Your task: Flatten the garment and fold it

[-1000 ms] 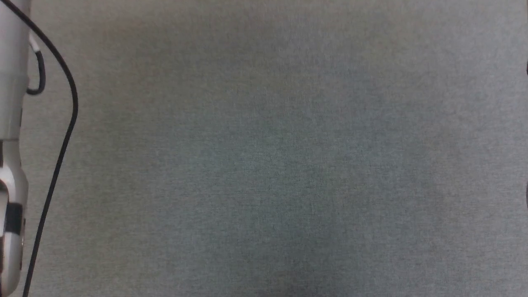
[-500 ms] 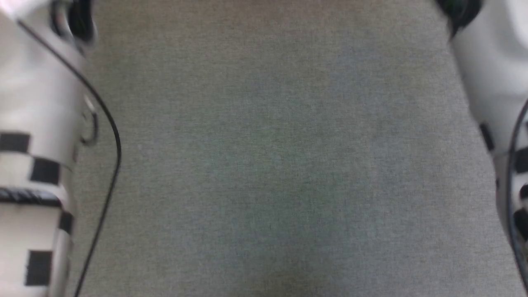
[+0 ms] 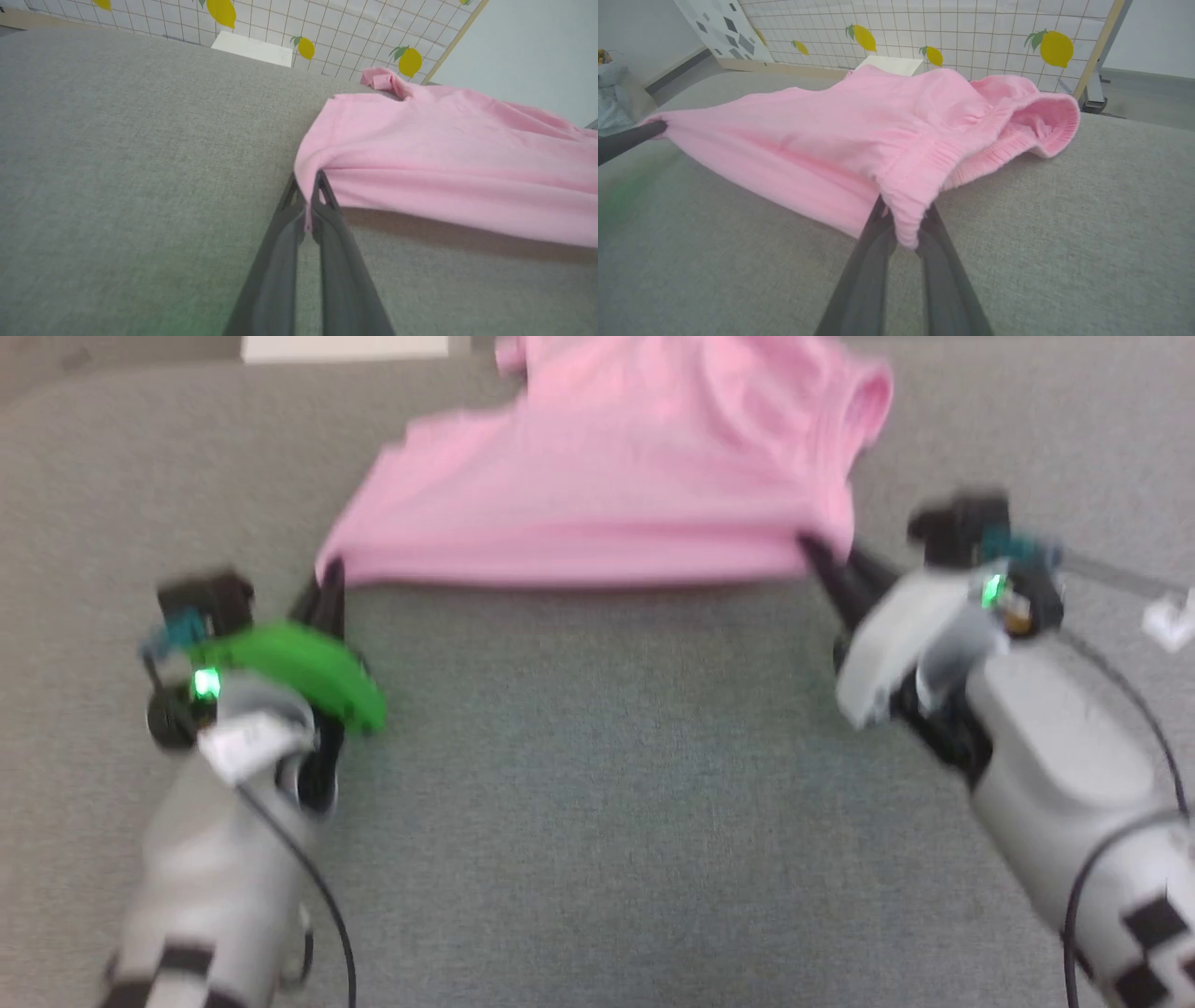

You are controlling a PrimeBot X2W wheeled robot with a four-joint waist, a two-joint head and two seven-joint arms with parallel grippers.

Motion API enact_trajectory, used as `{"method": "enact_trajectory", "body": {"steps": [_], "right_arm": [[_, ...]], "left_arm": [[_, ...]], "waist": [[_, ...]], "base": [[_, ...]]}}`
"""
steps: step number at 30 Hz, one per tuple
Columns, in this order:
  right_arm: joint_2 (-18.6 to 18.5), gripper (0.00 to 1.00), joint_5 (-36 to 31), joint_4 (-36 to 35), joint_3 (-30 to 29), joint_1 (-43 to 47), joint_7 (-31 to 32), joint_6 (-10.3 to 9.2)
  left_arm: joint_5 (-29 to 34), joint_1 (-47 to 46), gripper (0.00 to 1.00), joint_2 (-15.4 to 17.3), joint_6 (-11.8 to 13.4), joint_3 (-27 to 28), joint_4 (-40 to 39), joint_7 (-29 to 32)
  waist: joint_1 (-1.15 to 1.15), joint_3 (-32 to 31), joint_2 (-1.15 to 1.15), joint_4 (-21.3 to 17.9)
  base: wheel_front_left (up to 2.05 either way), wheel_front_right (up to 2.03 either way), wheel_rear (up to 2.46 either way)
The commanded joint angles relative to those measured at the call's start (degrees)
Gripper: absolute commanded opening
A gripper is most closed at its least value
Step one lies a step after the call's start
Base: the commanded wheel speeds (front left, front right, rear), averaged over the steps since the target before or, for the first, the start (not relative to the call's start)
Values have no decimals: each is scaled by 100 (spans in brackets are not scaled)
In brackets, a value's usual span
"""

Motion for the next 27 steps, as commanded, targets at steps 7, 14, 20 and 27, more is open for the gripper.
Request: {"method": "enact_trajectory", "body": {"steps": [7, 14, 20, 27], "right_arm": [[-396, 0, 37, -1214, 46, 1699, 126, -12], [-488, 0, -352, -2552, -546, 3346, 599, -12], [-298, 0, -811, -3956, -1324, 4692, 1229, -12], [203, 0, -1249, -5541, -2094, 6171, 2356, -12]], "left_arm": [[210, 2017, 0, 300, 466, 194, -1480, -26], [205, 3753, 0, 627, 1306, 216, -3417, 680], [129, 5085, 0, 896, 2057, 364, -5241, 1331], [160, 5929, 0, 1325, 2750, 541, -7029, 2165]], "waist": [[0, -1306, 43, 55], [0, -1741, 43, 52], [0, -1860, 43, 79], [0, -1840, 43, 140]], "base": [[0, 0, 0], [0, 0, 0], [0, 0, 0], [0, 0, 0]]}}
